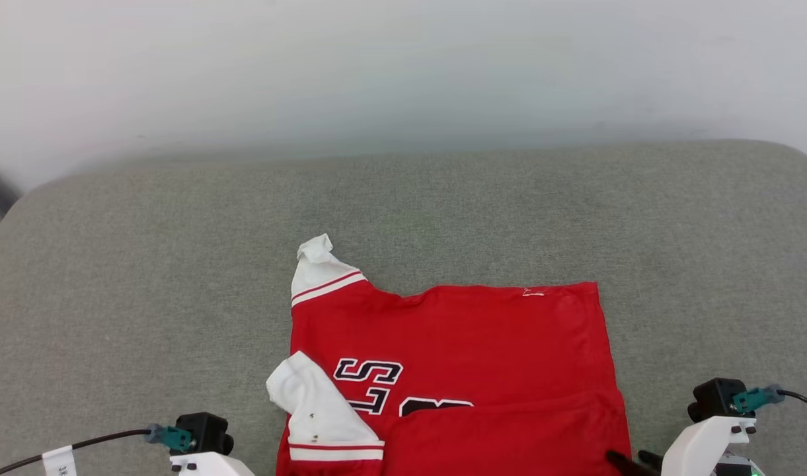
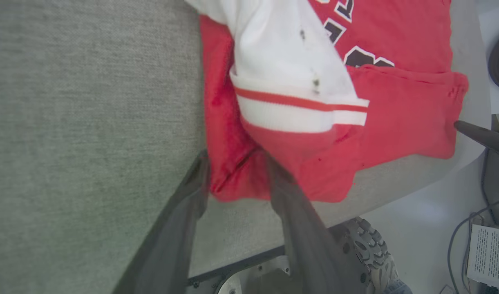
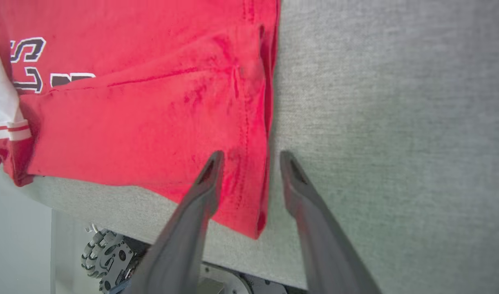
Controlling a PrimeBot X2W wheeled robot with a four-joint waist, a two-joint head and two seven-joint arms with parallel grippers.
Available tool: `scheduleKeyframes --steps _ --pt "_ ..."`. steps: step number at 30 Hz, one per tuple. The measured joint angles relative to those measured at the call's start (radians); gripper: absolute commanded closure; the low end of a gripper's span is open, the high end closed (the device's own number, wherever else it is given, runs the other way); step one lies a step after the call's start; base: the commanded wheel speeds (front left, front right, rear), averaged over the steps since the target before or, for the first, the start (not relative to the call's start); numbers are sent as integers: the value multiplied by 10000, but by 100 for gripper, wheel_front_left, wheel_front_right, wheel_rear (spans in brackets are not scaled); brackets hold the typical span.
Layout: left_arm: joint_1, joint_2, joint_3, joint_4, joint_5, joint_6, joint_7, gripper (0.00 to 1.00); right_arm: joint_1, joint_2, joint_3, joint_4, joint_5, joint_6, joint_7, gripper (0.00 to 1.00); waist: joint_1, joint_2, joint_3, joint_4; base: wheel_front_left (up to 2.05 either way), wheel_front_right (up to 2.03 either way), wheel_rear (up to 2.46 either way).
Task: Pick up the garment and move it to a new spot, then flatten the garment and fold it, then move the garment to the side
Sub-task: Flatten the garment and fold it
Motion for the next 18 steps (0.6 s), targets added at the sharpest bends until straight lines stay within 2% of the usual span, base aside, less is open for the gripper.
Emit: scheduleKeyframes --steps 4,10,15,18 --pt "23 81 111 48 205 178 -257 0 174 -29 111 -345 -445 0 -1152 0 0 0 -179 -66 0 0 0" --pt "-152 589 487 -382 817 533 -717 0 315 105 -251 -1145 -1308 0 -2949 0 0 0 -420 -255 0 0 0" --pt "-918 817 757 -744 1358 961 -945 0 305 420 -577 -1937 -2040 0 -4140 0 0 0 -397 -505 0 0 0" --pt "-1755 880 955 -755 1630 995 -1135 0 110 612 -698 -2385 -2445 0 -4773 0 0 0 -157 -628 0 0 0"
